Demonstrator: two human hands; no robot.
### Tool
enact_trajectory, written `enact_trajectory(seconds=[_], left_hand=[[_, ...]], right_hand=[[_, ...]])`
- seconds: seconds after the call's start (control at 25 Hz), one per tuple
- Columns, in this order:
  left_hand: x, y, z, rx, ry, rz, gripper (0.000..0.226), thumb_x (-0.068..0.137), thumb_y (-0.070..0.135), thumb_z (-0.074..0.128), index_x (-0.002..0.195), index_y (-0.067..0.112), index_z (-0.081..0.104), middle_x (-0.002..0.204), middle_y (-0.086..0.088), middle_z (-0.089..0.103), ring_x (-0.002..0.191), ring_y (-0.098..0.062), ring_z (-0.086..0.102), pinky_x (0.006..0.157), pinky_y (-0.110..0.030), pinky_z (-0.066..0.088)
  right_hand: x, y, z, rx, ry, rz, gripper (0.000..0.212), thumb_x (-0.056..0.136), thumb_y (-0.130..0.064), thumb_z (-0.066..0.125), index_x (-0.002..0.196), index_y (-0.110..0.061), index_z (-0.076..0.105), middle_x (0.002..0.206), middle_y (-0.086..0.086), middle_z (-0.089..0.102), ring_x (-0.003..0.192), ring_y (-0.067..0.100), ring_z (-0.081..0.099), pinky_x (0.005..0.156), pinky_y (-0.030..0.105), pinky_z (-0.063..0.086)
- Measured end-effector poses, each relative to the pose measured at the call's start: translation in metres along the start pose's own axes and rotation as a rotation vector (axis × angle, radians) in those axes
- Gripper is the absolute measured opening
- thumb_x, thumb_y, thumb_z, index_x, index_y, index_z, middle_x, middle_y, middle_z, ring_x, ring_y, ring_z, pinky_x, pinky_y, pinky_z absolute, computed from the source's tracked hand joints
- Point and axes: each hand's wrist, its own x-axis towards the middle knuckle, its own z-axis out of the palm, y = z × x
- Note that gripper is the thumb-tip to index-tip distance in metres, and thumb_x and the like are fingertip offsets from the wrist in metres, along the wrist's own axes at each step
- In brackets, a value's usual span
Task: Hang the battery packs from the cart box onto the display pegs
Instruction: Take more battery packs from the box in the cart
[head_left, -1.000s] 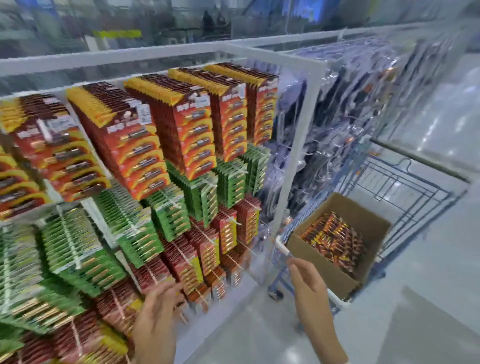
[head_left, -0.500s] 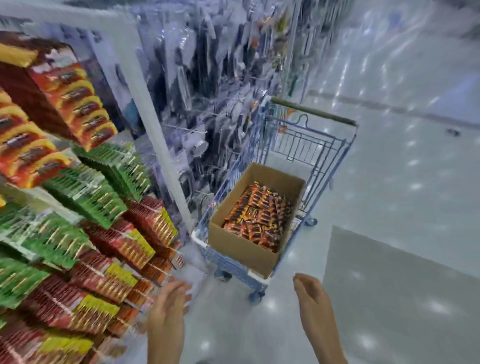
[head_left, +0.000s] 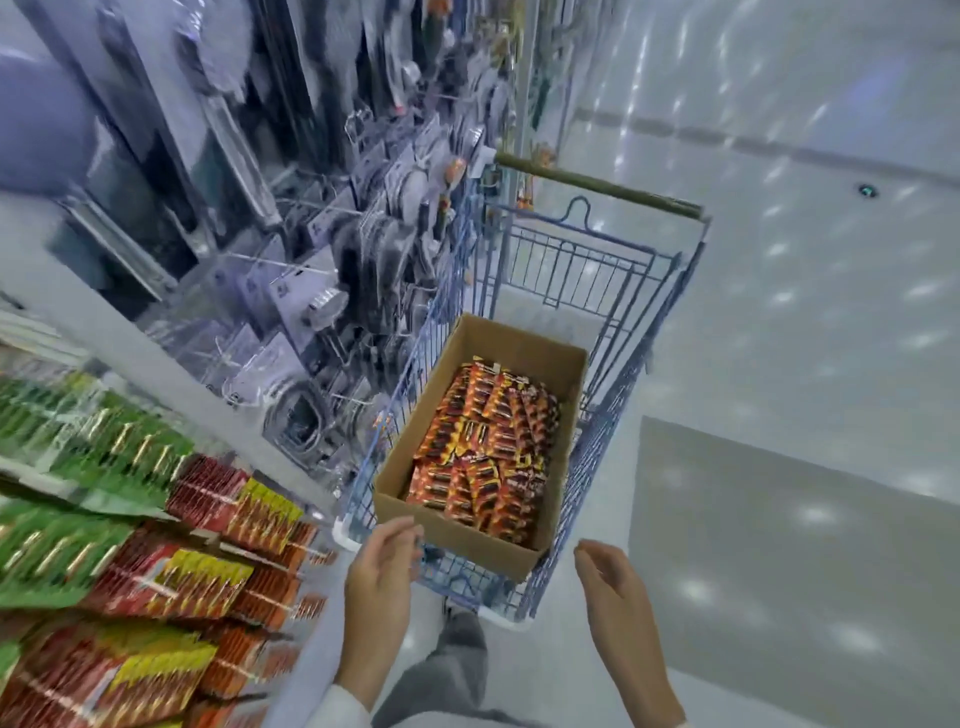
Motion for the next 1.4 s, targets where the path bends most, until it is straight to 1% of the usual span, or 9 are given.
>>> enact_trajectory(seconds=[0.36, 0.56, 0.64, 0.8, 1.0, 1.16, 1.24, 1.32, 1.4], left_hand=[[0.143, 0.016, 0.042, 0.105, -0.069, -0.148, 0.015, 0.104, 0.028, 0.059, 0.116, 0.023, 0.068, 0.11, -0.002, 0.074, 0.1, -0.022, 0.072, 0.089, -0.045, 0.061], [0.239, -0.049, 0.079, 0.125, -0.044, -0.569, 0.034, 0.093, 0.039, 0.064, 0.112, 0.013, 0.072, 0.104, -0.006, 0.077, 0.086, -0.021, 0.073, 0.084, -0.04, 0.059], [0.274, -0.071, 0.096, 0.077, -0.043, -0.716, 0.035, 0.097, 0.045, 0.061, 0.116, 0.016, 0.068, 0.12, -0.008, 0.072, 0.093, -0.024, 0.07, 0.09, -0.04, 0.055], [0.327, -0.088, 0.133, -0.054, 0.055, -0.835, 0.057, 0.103, 0.042, 0.056, 0.152, 0.014, 0.046, 0.156, -0.017, 0.048, 0.14, -0.037, 0.049, 0.116, -0.049, 0.042], [0.379, -0.132, 0.145, 0.12, 0.148, -0.763, 0.066, 0.096, 0.031, 0.071, 0.153, 0.019, 0.041, 0.152, -0.014, 0.05, 0.14, -0.038, 0.049, 0.118, -0.054, 0.04], [0.391, -0.162, 0.17, 0.237, 0.352, -0.661, 0.063, 0.101, 0.021, 0.064, 0.156, 0.028, 0.034, 0.151, -0.013, 0.048, 0.136, -0.037, 0.051, 0.112, -0.048, 0.047], [0.39, -0.16, 0.161, -0.083, 0.519, -0.771, 0.051, 0.106, 0.02, 0.057, 0.154, 0.016, 0.041, 0.151, -0.016, 0.05, 0.135, -0.036, 0.052, 0.102, -0.034, 0.05], [0.369, -0.133, 0.159, -0.12, 0.465, -0.819, 0.04, 0.098, 0.015, 0.067, 0.136, 0.005, 0.058, 0.134, -0.017, 0.063, 0.119, -0.034, 0.063, 0.076, -0.031, 0.056], [0.35, -0.104, 0.153, -0.263, 0.511, -0.833, 0.026, 0.091, 0.009, 0.071, 0.117, 0.003, 0.065, 0.123, -0.017, 0.069, 0.106, -0.029, 0.068, 0.075, -0.031, 0.057]], right_hand=[[0.084, -0.054, 0.035, -0.032, -0.041, 0.028, 0.015, 0.106, -0.024, 0.054, 0.114, -0.018, 0.064, 0.106, -0.014, 0.066, 0.086, -0.022, 0.058, 0.068, -0.001, 0.043], [0.123, -0.052, 0.044, -0.038, -0.082, 0.137, 0.013, 0.104, -0.023, 0.056, 0.111, -0.018, 0.067, 0.105, -0.009, 0.069, 0.089, -0.01, 0.064, 0.067, 0.003, 0.046], [0.142, -0.044, 0.046, -0.055, -0.083, 0.174, 0.015, 0.104, -0.024, 0.057, 0.112, -0.019, 0.068, 0.108, -0.009, 0.07, 0.094, -0.006, 0.064, 0.067, 0.003, 0.046], [0.177, -0.022, 0.049, -0.021, -0.07, 0.243, 0.017, 0.102, -0.029, 0.06, 0.113, -0.021, 0.07, 0.108, -0.008, 0.073, 0.1, 0.002, 0.068, 0.081, 0.018, 0.054], [0.205, -0.005, 0.057, 0.07, -0.068, 0.376, 0.013, 0.099, -0.029, 0.065, 0.108, -0.025, 0.074, 0.107, -0.01, 0.075, 0.108, 0.012, 0.069, 0.098, 0.039, 0.055], [0.219, -0.012, 0.063, 0.114, -0.087, 0.47, 0.013, 0.1, -0.026, 0.064, 0.108, -0.024, 0.073, 0.109, -0.008, 0.075, 0.108, 0.011, 0.068, 0.09, 0.028, 0.053], [0.228, -0.019, 0.067, 0.146, -0.096, 0.53, 0.014, 0.1, -0.025, 0.064, 0.11, -0.022, 0.072, 0.111, -0.004, 0.074, 0.108, 0.013, 0.068, 0.092, 0.029, 0.054], [0.242, -0.027, 0.074, 0.231, -0.113, 0.602, 0.014, 0.099, -0.022, 0.065, 0.111, -0.018, 0.072, 0.111, 0.003, 0.075, 0.106, 0.017, 0.07, 0.094, 0.034, 0.057], [0.268, -0.033, 0.087, 0.356, -0.11, 0.663, 0.021, 0.099, -0.019, 0.064, 0.118, -0.011, 0.068, 0.113, 0.008, 0.076, 0.105, 0.021, 0.072, 0.096, 0.036, 0.058]])
